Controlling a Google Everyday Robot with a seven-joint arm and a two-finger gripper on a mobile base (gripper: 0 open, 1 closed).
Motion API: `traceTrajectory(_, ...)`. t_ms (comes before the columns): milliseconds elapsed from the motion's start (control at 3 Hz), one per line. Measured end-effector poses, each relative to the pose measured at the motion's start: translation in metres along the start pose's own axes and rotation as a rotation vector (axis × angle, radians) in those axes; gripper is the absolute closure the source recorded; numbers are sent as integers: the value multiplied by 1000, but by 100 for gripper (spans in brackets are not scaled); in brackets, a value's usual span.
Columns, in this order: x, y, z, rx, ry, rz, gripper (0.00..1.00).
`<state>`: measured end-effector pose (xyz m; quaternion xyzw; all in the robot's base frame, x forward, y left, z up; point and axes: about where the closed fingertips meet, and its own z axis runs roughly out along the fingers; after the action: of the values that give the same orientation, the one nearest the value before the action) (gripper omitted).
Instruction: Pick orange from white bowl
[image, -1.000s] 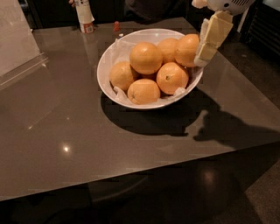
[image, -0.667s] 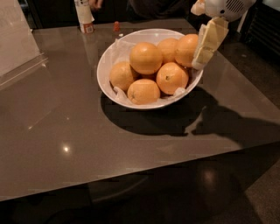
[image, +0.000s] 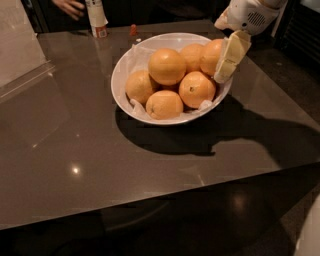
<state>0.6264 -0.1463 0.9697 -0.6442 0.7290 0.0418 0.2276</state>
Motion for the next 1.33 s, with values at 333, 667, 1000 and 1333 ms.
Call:
traceTrajectory(333,4,-7,14,-17,-4,16,0)
traceTrajectory(667,3,-9,15,-11,-8,15,19)
traceTrajectory(1000,3,-9,15,-11,-8,15,42)
traceTrajectory(1333,3,-9,15,-11,-8,15,65)
